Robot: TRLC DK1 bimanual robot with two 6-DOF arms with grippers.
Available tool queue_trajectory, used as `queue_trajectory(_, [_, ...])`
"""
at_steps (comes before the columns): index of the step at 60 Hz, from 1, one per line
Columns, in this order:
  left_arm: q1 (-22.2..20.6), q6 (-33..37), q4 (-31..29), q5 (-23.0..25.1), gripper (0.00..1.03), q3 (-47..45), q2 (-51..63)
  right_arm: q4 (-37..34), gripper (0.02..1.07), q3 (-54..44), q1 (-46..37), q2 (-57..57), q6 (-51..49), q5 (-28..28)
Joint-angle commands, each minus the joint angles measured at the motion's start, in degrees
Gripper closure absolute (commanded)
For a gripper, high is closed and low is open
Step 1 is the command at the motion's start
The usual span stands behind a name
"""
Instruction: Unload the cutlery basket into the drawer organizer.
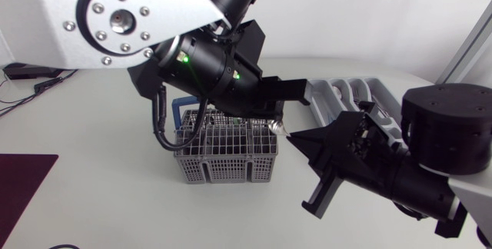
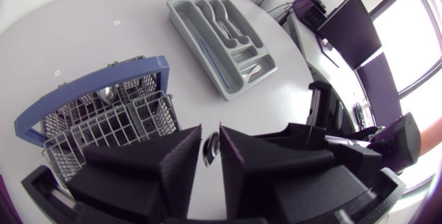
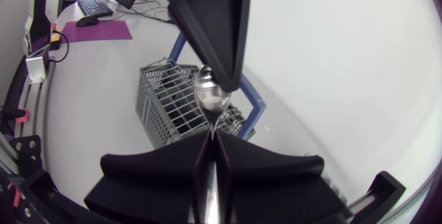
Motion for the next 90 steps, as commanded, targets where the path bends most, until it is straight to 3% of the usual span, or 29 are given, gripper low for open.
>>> queue_trajectory(1, [1.16,-1.25,0.63,0.34,0.33,1.21,-1.68,-1.83,1.01,-0.09,-0.81,-0.72,0.32,-1.47])
queue_trajectory(7, [3.01,-1.17,0.63,0.25,0.17,1.56,-3.35,-4.64,1.01,-0.18,-3.62,-2.22,-0.47,-5.6])
queue_trajectory(23, [7.75,1.38,1.15,0.16,0.09,-0.37,-7.83,-14.75,1.01,-0.45,-19.71,-8.11,-8.73,-22.74])
queue_trajectory(28, [9.07,2.97,1.15,-0.19,0.09,-2.04,-9.59,-18.44,1.01,-0.27,-29.29,-8.55,-13.91,-31.7])
queue_trajectory(37, [9.77,7.97,3.09,-6.52,0.09,-7.32,-13.46,-24.24,1.01,0.26,-46.52,-4.15,-28.42,-44.27])
queue_trajectory(46, [8.89,11.93,5.28,-11.79,0.09,-12.5,-15.83,-28.02,1.01,2.28,-58.2,6.92,-42.74,-50.6])
queue_trajectory(64, [10.04,14.74,5.64,-12.84,0.09,-16.02,-16.36,-33.73,1.01,14.5,-71.56,32.85,-65.24,-51.74])
queue_trajectory(90, [11.44,17.47,5.64,-13.64,0.09,-17.51,-16.36,-34.61,1.01,28.38,-76.57,51.75,-79.57,-44.36])
